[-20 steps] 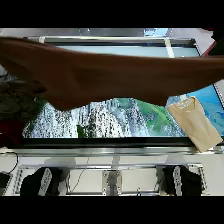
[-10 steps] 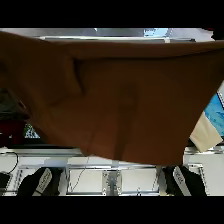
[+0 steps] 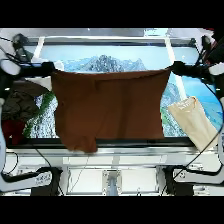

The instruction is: Fold the shirts.

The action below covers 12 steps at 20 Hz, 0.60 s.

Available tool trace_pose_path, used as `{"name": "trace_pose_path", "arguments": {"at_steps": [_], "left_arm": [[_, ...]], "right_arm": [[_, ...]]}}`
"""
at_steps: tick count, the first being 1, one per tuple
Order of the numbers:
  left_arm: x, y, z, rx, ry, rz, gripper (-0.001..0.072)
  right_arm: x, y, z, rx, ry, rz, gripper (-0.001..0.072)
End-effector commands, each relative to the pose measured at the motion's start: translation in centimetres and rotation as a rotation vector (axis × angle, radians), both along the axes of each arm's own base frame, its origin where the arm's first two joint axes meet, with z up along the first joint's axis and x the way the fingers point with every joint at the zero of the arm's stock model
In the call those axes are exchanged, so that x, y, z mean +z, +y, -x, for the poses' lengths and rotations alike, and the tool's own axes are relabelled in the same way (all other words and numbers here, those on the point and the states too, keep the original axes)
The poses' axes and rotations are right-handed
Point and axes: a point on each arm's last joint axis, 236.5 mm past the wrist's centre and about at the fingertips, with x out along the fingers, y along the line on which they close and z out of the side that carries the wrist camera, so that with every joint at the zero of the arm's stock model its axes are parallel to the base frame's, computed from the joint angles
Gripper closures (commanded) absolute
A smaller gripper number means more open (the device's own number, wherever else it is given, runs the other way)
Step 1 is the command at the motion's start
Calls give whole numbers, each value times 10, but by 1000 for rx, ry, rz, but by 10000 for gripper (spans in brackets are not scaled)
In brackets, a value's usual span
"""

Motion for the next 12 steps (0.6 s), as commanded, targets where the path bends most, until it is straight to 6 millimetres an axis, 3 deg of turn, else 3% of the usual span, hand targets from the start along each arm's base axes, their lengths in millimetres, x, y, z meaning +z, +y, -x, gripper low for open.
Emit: {"name": "trace_pose_path", "arguments": {"at_steps": [1, 3, 7, 12], "left_arm": [[-59, -6, -32, 36, 42, -5, 696], [-80, -8, -20, 5, 126, -24, 695], [-119, 1, 21, -51, 318, -114, 695], [-194, 4, 65, -49, 482, -121, 695]], "right_arm": [[-52, -9, -29, -62, 30, 15, 684], [-63, -7, -22, -29, 71, 46, 683], [-92, 0, 12, 87, 228, 113, 683], [-124, 8, 38, 131, 337, 110, 683]]}}
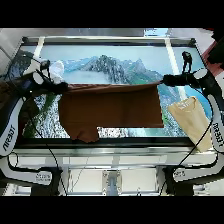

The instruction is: Fold the shirts.

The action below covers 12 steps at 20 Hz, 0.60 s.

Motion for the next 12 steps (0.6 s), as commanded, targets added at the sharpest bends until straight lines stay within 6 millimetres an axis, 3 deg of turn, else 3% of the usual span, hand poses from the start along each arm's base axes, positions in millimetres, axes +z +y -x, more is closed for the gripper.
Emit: {"name": "trace_pose_path", "arguments": {"at_steps": [1, 3, 5, 8, 9, 10, 11, 12], "left_arm": [[-51, 3, 31, 1, 122, -14, 695], [-70, 0, 38, 6, 169, 0, 695], [-77, -2, 36, 19, 174, 17, 695], [-77, -8, 38, 27, 188, 45, 688], [-74, -10, 40, 25, 201, 56, 551], [-66, -11, 39, 17, 206, 60, 270], [-53, -12, 35, 12, 190, 62, 193], [-30, -12, 27, 5, 150, 61, 192]], "right_arm": [[-35, 7, 26, 29, 109, 2, 683], [-66, 15, 47, 35, 184, -11, 683], [-94, 22, 71, 42, 262, -21, 682], [-112, 26, 91, 46, 323, -33, 675], [-109, 27, 90, 40, 318, -47, 619], [-102, 29, 87, 41, 309, -57, 501], [-91, 30, 84, 48, 289, -57, 428], [-77, 30, 80, 58, 267, -55, 428]]}}
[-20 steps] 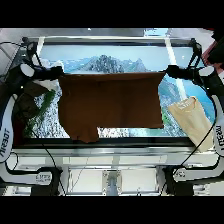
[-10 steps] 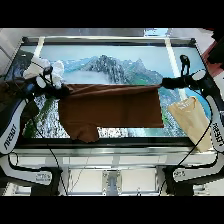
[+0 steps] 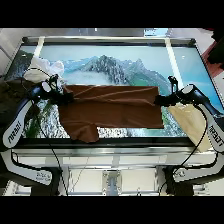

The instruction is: Fold the shirts.

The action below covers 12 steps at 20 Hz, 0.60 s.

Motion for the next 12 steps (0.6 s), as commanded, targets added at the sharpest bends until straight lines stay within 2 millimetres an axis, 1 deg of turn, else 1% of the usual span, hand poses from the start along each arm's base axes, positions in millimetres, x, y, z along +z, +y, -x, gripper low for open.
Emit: {"name": "trace_pose_path", "arguments": {"at_steps": [1, 2, 3, 4, 5, 7, 8, 9, 10, 11, 12], "left_arm": [[54, -2, -10, -19, -63, 8, 192], [84, -2, -13, -30, -118, 0, 192], [115, 0, -12, -40, -184, -14, 192], [140, 4, -4, -55, -222, -43, 192], [162, 12, 8, -70, -243, -89, 192], [190, 27, 38, -87, -246, -171, 192], [196, 31, 55, -81, -237, -188, 192], [198, 32, 73, -76, -232, -194, 192], [192, 33, 93, -53, -228, -193, 192], [180, 33, 115, -25, -206, -184, 192], [158, 32, 142, 22, -164, -164, 193]], "right_arm": [[32, 3, -1, 28, -37, -3, 428], [49, 1, -2, 43, -65, 16, 428], [68, -3, -2, 48, -96, 32, 428], [85, -10, 1, 45, -126, 55, 428], [100, -16, 4, 38, -154, 71, 428], [126, -28, 12, 0, -191, 82, 428], [137, -33, 18, -6, -199, 84, 428], [143, -35, 24, -9, -200, 84, 428], [148, -37, 30, -9, -196, 84, 428], [151, -39, 36, -8, -191, 86, 428], [153, -40, 40, -8, -187, 86, 428]]}}
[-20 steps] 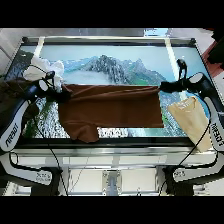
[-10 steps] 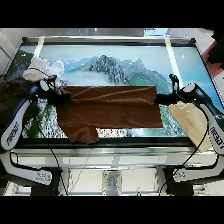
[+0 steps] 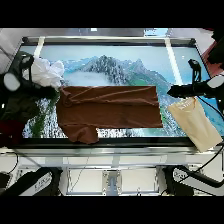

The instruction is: Fold the shirts.

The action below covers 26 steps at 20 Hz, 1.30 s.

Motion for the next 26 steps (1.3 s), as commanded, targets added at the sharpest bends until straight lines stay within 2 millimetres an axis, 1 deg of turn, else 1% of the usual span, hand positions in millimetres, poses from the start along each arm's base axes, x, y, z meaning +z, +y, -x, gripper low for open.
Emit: {"name": "trace_pose_path", "arguments": {"at_steps": [1, 2, 3, 4, 6, 7, 8, 9, 11, 14, 16, 18, 20, 22, 23, 24, 25, 26], "left_arm": [[-42, 4, 83, 146, 91, 37, 193], [-68, 0, 111, 232, 141, 90, 193], [-91, -9, 132, 314, 182, 159, 193], [-111, -23, 148, 386, 212, 247, 193], [-137, -57, 163, 444, 262, 422, 193], [-149, -68, 169, 468, 289, 480, 193], [-158, -73, 171, 490, 294, 514, 193], [-166, -73, 171, 507, 284, 527, 193], [-174, -68, 166, 530, 244, 526, 193], [-177, -64, 157, 551, 201, 534, 193], [-176, -62, 147, 563, 164, 542, 195], [-176, -62, 141, 557, 146, 548, 205], [-180, -65, 140, 560, 162, 562, 210], [-183, -76, 140, 551, 197, 605, 212], [-182, -83, 139, 542, 205, 633, 236], [-180, -87, 138, 544, 210, 655, 348], [-179, -89, 139, 546, 217, 668, 544], [-179, -91, 141, 542, 227, 671, 693]], "right_arm": [[17, -6, 19, -2, 6, 6, 428], [19, -6, 19, -3, -1, 8, 428], [21, -4, 18, -2, -4, -1, 427], [22, -2, 18, -1, -6, -12, 428], [23, 1, 17, -2, -12, -27, 427], [23, 1, 17, -1, -11, -26, 427], [23, 1, 18, 1, -7, -27, 427], [22, 2, 19, 4, -3, -27, 427], [22, 3, 21, 8, 4, -30, 427], [22, 3, 21, 8, 5, -32, 427], [22, 3, 21, 9, 5, -34, 427], [22, 4, 22, 11, 9, -35, 427], [22, 4, 22, 11, 10, -36, 427], [21, 4, 23, 13, 13, -37, 427], [21, 5, 24, 16, 19, -38, 427], [20, 6, 26, 20, 27, -40, 427], [19, 7, 28, 24, 36, -42, 427], [18, 8, 30, 29, 45, -44, 428]]}}
